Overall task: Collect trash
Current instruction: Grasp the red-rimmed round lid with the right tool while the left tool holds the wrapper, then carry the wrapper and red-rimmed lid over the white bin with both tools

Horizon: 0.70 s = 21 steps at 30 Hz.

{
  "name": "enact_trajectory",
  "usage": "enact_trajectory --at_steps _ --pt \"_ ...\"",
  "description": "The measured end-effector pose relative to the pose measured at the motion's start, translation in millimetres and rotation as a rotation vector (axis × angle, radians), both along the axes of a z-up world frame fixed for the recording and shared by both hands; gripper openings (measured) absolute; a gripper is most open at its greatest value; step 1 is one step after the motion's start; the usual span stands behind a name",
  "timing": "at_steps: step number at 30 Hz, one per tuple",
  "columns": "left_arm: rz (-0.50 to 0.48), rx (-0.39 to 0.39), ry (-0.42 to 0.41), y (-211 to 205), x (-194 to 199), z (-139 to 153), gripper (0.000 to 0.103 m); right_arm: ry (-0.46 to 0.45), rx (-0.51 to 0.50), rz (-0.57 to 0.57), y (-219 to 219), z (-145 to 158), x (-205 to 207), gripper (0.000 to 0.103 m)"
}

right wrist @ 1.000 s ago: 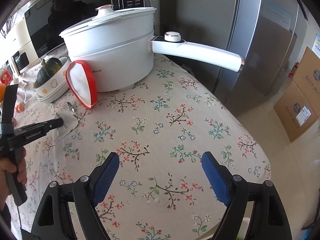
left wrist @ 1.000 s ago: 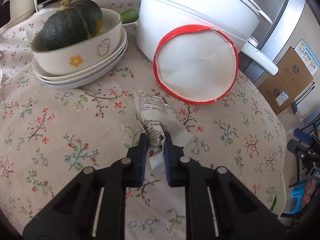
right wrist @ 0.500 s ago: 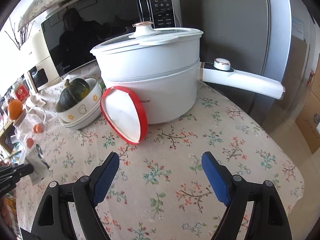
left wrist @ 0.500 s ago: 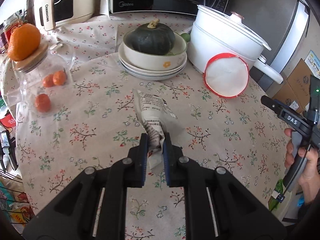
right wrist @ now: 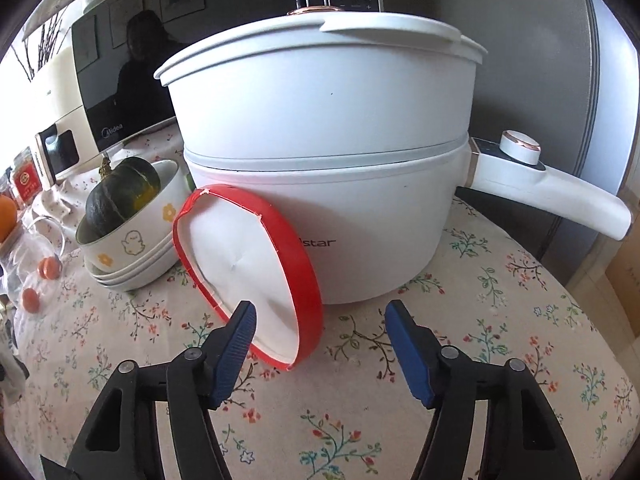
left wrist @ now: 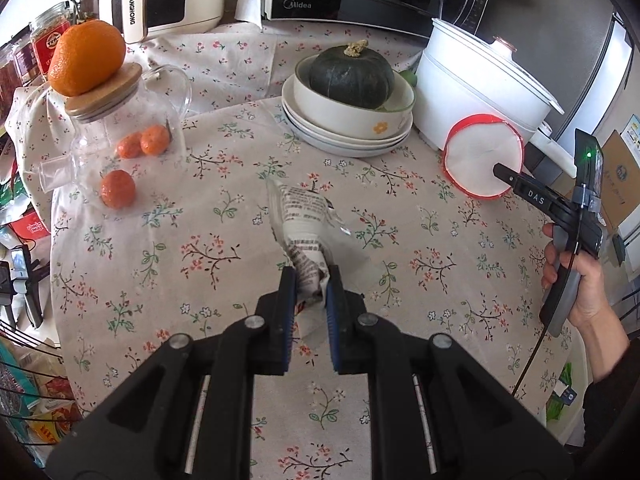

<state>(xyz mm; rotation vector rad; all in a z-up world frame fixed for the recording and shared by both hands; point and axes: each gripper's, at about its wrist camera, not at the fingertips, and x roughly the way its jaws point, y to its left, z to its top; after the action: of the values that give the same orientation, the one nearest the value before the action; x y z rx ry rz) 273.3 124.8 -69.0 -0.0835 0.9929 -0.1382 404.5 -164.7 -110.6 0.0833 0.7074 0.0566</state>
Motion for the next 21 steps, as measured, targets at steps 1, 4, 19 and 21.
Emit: enact_trajectory --at_steps 1,4,19,21 --pt "-0.001 0.001 0.002 -1 0 -1 0.016 0.004 0.007 0.004 1 0 2 0.044" --pt "-0.003 0.002 0.002 -4 -2 0 0.016 0.015 0.022 0.015 2 0 2 0.015" --pt "-0.006 -0.067 -0.049 -18 -39 38 0.016 0.028 -0.025 0.044 -12 47 -80 0.009" --pt "-0.017 -0.086 -0.063 -23 -51 45 0.016 0.028 -0.050 0.053 -17 56 -99 0.009"
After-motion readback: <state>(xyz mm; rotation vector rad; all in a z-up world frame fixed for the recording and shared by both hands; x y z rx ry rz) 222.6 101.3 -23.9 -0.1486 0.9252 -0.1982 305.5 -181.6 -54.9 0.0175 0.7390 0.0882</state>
